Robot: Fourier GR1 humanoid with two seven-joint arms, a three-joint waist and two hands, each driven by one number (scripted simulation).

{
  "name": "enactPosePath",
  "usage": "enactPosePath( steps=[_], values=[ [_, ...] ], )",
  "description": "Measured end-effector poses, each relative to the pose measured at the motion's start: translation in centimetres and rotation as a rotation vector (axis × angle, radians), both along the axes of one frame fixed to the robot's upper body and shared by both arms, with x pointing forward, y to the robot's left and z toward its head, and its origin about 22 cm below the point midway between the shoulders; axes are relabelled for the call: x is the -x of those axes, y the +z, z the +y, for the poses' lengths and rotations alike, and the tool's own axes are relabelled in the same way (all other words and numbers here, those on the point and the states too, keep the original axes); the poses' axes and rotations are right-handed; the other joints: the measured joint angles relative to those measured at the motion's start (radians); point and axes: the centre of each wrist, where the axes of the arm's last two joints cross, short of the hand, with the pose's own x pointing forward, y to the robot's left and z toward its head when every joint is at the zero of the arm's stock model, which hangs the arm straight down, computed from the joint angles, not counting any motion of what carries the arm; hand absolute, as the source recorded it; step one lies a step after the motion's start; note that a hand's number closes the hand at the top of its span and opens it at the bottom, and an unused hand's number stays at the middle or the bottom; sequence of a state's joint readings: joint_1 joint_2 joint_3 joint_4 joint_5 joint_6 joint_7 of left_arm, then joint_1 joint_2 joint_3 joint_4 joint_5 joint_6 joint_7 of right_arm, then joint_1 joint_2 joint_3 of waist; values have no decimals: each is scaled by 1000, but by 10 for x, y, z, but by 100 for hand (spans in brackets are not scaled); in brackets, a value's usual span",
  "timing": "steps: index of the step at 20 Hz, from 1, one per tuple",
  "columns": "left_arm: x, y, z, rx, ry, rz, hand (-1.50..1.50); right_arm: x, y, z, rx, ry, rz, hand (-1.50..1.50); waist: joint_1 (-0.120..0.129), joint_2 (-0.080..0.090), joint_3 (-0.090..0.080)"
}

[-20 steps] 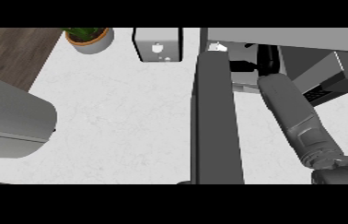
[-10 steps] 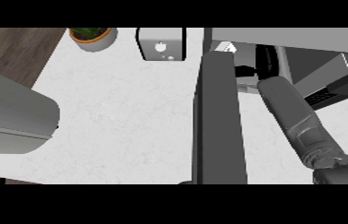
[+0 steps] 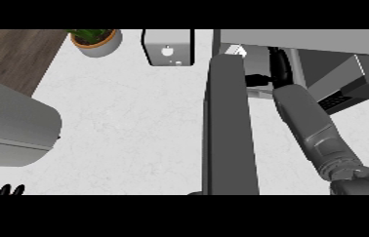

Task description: Pick up the milk, place it into the microwave and close the microwave

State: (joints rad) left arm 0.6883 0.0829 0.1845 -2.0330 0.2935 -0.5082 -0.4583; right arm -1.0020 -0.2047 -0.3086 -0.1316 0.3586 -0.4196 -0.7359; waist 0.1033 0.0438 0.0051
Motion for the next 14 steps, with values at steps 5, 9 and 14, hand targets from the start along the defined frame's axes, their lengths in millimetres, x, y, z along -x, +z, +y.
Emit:
enactPosePath(
  steps=[5,9,14],
  values=[
    [-1,0,-13,8,-35,7,-150,5,-8,-3,-84,66,-4,-150,-21,-11,-1],
    [-8,-1,-26,3,-69,-2,-150,9,-16,-1,-155,122,4,-150,-41,-20,-2],
    [-9,6,-41,-18,-98,6,-150,23,-36,-5,-216,172,28,-150,-65,-31,-3]
  ],
)
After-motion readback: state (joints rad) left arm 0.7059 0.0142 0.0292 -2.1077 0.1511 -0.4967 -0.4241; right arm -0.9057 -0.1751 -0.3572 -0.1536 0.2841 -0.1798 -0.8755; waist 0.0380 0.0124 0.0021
